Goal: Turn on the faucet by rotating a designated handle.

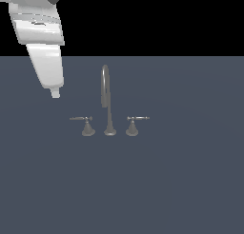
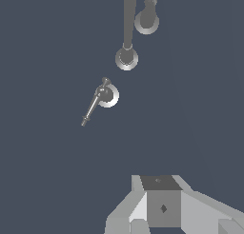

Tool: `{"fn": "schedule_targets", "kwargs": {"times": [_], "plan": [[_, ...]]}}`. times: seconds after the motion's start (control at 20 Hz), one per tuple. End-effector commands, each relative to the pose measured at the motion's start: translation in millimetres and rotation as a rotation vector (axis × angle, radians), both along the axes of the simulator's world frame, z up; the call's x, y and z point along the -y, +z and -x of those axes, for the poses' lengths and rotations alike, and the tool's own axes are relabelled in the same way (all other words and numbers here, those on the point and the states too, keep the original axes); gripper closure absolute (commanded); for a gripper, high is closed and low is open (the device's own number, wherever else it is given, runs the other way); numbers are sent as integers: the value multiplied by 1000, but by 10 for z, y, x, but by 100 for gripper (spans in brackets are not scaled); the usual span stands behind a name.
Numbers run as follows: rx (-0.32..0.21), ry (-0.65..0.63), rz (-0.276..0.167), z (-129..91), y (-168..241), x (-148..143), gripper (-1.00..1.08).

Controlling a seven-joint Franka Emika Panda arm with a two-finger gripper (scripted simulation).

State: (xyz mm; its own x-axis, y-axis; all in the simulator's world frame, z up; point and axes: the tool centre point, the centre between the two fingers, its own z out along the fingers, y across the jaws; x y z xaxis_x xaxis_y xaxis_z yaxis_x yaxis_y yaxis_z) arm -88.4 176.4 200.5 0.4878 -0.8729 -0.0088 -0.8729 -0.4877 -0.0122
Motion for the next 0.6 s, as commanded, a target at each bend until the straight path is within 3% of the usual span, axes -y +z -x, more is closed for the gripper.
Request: {"fn": "schedule_targets", "kwargs": {"times": [0.0, 0.55], "plan": [[0, -36, 0, -89, -99, -22, 108], [-3, -214, 8, -540, -600, -64, 108]]}}
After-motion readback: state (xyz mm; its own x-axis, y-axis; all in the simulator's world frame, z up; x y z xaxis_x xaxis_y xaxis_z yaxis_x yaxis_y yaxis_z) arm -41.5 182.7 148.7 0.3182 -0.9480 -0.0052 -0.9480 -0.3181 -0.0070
